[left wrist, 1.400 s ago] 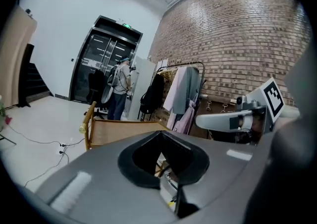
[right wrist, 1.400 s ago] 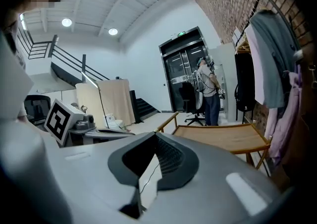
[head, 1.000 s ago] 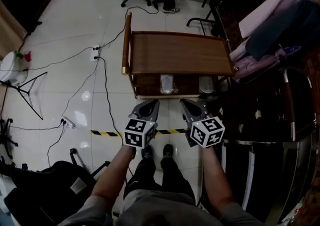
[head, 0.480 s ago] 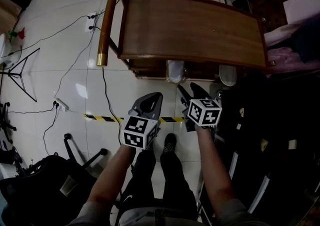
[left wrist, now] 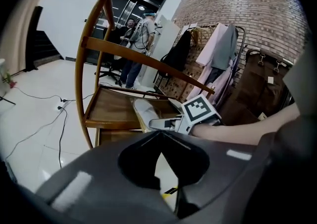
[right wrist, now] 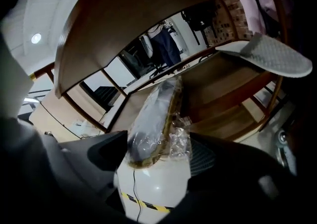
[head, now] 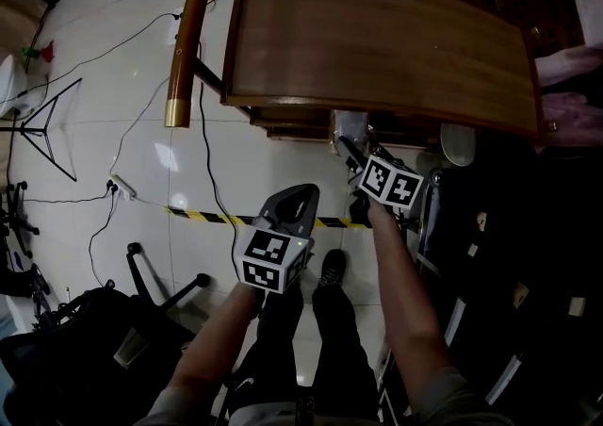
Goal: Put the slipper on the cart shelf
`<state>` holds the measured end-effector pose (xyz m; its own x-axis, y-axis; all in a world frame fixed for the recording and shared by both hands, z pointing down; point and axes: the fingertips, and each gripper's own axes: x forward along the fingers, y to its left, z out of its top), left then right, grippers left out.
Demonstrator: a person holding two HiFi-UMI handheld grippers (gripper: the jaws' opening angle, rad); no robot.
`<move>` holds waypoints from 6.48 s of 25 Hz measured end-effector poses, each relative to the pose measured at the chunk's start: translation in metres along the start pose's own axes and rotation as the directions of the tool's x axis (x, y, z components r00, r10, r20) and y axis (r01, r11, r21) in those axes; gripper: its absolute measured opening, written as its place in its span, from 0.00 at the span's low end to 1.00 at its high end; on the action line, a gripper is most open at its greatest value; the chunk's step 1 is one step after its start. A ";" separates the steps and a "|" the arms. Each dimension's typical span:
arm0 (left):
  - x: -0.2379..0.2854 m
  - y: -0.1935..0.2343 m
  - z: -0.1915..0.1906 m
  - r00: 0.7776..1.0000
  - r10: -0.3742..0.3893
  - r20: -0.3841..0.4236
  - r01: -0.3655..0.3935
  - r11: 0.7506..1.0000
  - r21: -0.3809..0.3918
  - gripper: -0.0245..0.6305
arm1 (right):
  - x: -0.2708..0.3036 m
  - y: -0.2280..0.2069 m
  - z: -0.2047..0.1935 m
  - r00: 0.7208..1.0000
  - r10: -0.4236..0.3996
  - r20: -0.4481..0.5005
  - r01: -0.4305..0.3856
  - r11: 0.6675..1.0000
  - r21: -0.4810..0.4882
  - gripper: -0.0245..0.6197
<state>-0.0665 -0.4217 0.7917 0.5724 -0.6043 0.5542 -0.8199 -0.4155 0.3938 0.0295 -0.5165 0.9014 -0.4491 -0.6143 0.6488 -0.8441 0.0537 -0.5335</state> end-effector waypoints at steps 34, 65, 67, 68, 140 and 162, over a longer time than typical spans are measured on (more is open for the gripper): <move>-0.099 -0.158 0.092 0.994 -0.085 0.072 0.073 0.985 0.154 0.05 | -0.291 0.053 -0.024 1.000 0.006 -0.030 -0.009 0.995 -0.100 0.14; -0.252 -0.448 0.026 0.772 -0.620 -0.141 0.610 0.660 0.439 0.05 | -0.668 0.139 -0.115 0.799 -0.326 0.506 0.344 0.937 0.061 0.14; -0.255 -0.471 0.009 0.751 -0.638 -0.169 0.637 0.635 0.436 0.05 | -0.689 0.131 -0.135 0.788 -0.352 0.505 0.358 0.930 0.089 0.14; -0.257 -0.483 0.000 0.741 -0.646 -0.185 0.651 0.622 0.435 0.05 | -0.700 0.126 -0.146 0.783 -0.366 0.503 0.366 0.925 0.103 0.14; -0.375 -0.809 -0.298 0.322 -0.675 -0.663 0.918 0.050 0.394 0.05 | -1.018 -0.081 -0.451 0.197 -0.949 0.246 0.646 0.314 0.696 0.65; -0.418 -0.808 -0.242 0.268 -0.752 -0.603 0.914 0.002 0.405 0.05 | -1.043 0.025 -0.371 0.110 -0.844 0.525 0.669 0.453 0.589 0.04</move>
<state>0.3586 0.3314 0.4186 0.7744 0.5601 0.2943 0.5190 -0.8284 0.2108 0.3685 0.4173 0.4124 0.8168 -0.5260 0.2369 -0.5108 -0.8503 -0.1270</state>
